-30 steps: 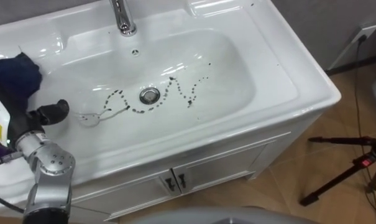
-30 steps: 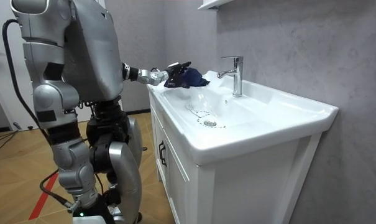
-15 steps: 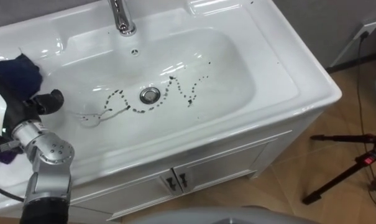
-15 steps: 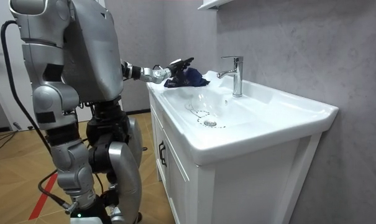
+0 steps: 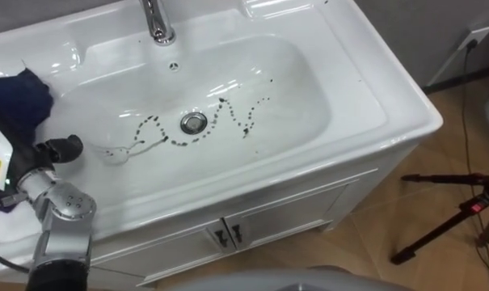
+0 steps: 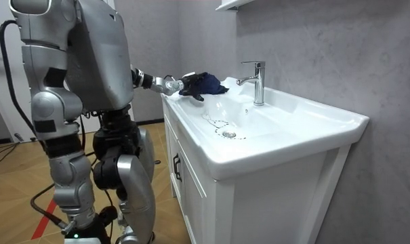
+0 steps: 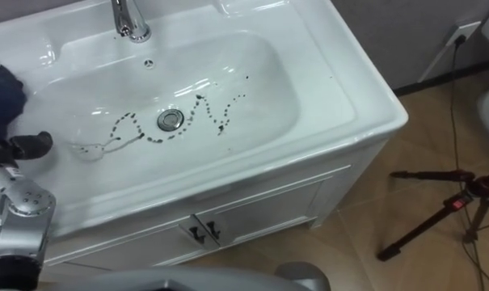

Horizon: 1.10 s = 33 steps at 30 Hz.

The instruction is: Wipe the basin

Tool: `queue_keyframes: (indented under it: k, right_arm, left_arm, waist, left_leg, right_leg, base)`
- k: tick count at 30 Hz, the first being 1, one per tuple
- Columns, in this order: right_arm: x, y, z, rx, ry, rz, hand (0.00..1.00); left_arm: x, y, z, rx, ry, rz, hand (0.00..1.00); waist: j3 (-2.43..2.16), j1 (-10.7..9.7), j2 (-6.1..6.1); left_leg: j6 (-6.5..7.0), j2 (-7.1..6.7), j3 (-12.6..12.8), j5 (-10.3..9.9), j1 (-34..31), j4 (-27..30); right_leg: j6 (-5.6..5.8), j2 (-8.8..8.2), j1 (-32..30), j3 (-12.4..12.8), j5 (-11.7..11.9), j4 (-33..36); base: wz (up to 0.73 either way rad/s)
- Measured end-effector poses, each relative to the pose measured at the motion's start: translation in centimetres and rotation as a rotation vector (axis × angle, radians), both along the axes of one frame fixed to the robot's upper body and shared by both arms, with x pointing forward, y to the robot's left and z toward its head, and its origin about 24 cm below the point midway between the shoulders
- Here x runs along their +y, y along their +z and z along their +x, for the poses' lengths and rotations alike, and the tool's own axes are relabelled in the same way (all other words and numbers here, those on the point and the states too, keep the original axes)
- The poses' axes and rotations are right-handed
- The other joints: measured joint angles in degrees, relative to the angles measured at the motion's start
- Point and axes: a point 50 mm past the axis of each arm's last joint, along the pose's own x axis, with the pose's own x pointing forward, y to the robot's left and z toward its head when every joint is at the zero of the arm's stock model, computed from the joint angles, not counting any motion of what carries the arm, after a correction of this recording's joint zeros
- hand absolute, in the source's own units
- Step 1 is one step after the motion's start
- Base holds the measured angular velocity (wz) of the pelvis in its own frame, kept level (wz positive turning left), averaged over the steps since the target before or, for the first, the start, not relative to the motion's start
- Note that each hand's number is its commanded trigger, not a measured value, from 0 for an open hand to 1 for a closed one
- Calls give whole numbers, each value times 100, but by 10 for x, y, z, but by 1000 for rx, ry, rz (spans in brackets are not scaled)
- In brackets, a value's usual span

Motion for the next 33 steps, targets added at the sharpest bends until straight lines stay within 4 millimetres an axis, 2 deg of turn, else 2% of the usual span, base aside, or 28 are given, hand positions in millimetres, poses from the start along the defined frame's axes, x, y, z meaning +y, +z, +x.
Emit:
queue_keyframes:
  k: [5,7,14,19,29,33]
  right_arm:
    - [0,0,-4,12,9,1,0]
    - [2,-1,-2,17,33,5,0]
    - [6,-1,3,4,72,12,0]
    - [8,-2,6,-5,100,13,0]
    - [11,-1,10,-48,124,8,0]
    - [14,-1,11,-41,150,24,0]
  left_arm:
    - [5,1,3,-1,25,0,0]
    - [8,6,8,-20,41,-1,0]
    - [13,18,23,-71,69,21,0]
    - [19,31,34,-103,77,58,0]
    - [29,36,37,-47,69,99,0]
    - [32,37,44,-10,54,76,0]
  waist:
    - [-14,48,-22]
    - [-15,108,1]
    - [-40,145,42]
    - [-28,170,-8]
    - [-40,150,-131]
    - [-26,160,-141]
  left_leg:
    - [0,4,44,0,-2,-9]
    - [-2,17,76,-1,-6,-24]
    - [-3,21,82,-2,-24,-34]
    - [-2,15,82,-1,-37,-15]
    - [-2,17,124,-1,-138,-4]
    - [-1,16,82,0,-192,0]
  right_leg:
    - [4,19,-8,38,4,-10]
    - [-1,50,-22,105,19,-12]
    - [-8,50,-70,88,22,-9]
    - [-11,48,-92,120,27,-2]
    - [-9,46,-190,129,44,-14]
    - [1,43,-144,136,69,-25]
  base:
    - [-2]
    - [-12]
    - [-1]
    - [-2]
    - [0]
    - [2]
